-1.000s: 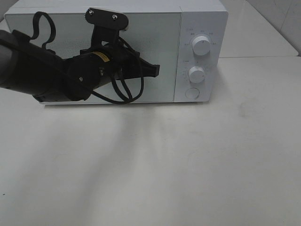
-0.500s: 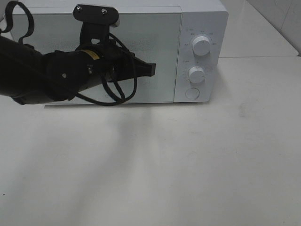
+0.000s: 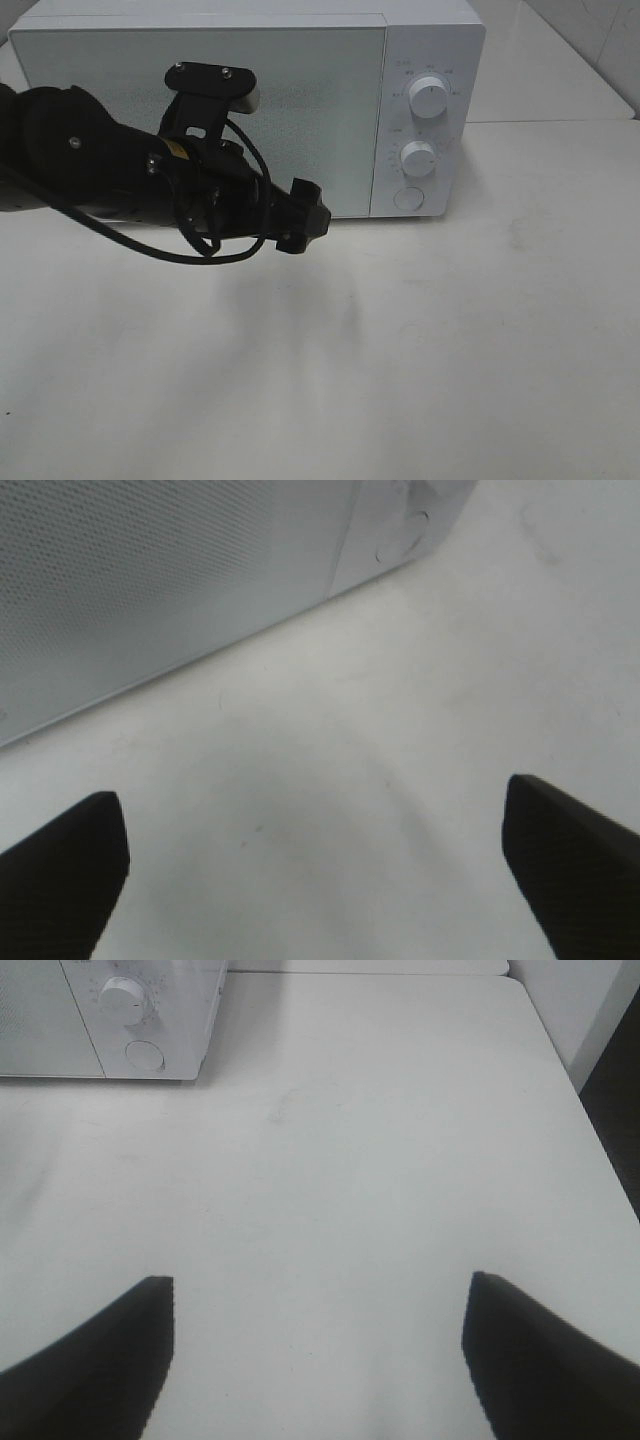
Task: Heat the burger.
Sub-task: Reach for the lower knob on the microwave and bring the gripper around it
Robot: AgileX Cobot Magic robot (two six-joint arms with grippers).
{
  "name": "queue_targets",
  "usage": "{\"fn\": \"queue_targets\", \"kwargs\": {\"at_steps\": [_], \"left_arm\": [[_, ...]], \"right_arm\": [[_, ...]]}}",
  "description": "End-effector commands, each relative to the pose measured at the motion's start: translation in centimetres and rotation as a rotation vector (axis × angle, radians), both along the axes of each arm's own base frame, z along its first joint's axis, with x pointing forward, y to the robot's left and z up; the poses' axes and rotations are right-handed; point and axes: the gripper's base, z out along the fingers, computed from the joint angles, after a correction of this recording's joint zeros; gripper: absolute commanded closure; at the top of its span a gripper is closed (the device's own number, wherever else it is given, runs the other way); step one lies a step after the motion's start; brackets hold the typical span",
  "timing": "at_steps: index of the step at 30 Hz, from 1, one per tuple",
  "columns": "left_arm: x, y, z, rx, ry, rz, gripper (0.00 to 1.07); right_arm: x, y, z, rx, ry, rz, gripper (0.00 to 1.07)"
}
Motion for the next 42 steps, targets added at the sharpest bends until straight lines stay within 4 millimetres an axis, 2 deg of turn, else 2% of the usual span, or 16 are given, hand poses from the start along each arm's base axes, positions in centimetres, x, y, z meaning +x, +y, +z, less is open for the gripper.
{"fn": "queue_targets", "kwargs": {"at_steps": [1,7,14,16,17,18,20,21,23,24,26,28,29,33,40,42], "left_arm": [[-1.2,0.2,0.7,0.052,0.05,-0.087,0.09],[-3.9,1.5,2.2,0.178,0.189,-0.243,0.09],[-4.5,4.1,4.1,0.194,0.295,-0.211,0.09],[-4.0,6.5,4.9,0.192,0.356,-0.135,0.09],[-4.0,6.5,4.9,0.192,0.356,-0.135,0.09],[-3.8,8.2,5.3,0.204,0.393,-0.099,0.09],[-3.7,8.9,5.5,0.207,0.407,-0.082,0.09],[-3.5,10.9,6.0,0.209,0.444,-0.029,0.09],[-3.4,12.0,6.3,0.206,0.463,0.002,0.09],[-3.4,13.9,6.8,0.2,0.491,0.063,0.09],[-3.4,14.9,7.1,0.2,0.501,0.096,0.09],[-3.7,17.7,7.9,0.198,0.517,0.185,0.09],[-3.7,17.7,7.9,0.198,0.517,0.185,0.09],[-4.6,21.6,9.4,0.151,0.529,0.37,0.09],[-6.7,23.0,11.4,0.133,0.457,0.44,0.09],[-8.9,22.8,11.6,0.131,0.414,0.444,0.09]], "right_arm": [[-0.4,0.0,0.0,0.004,-0.036,-0.005,0.31],[-0.4,0.0,0.0,0.004,-0.036,-0.005,0.31],[-0.4,0.0,0.0,0.004,-0.036,-0.005,0.31],[-0.4,0.0,0.0,0.004,-0.036,-0.005,0.31],[-0.4,0.0,0.0,0.004,-0.036,-0.005,0.31],[-0.4,0.0,0.0,0.004,-0.036,-0.005,0.31],[-0.4,0.0,0.0,0.005,-0.036,-0.005,0.31],[-0.4,0.0,0.0,0.003,-0.036,-0.006,0.31],[-0.4,0.0,0.0,0.003,-0.036,-0.006,0.31],[-0.4,0.0,0.0,0.003,-0.036,-0.006,0.31],[-0.4,0.0,0.0,0.003,-0.036,-0.006,0.31],[-0.4,0.0,0.0,0.003,-0.036,-0.006,0.31],[-0.4,0.0,0.0,0.003,-0.036,-0.006,0.31],[-0.4,0.0,0.0,0.003,-0.036,-0.006,0.31],[-0.4,0.0,0.0,0.003,-0.036,-0.006,0.31],[-0.4,0.0,0.0,0.003,-0.036,-0.006,0.31]]}}
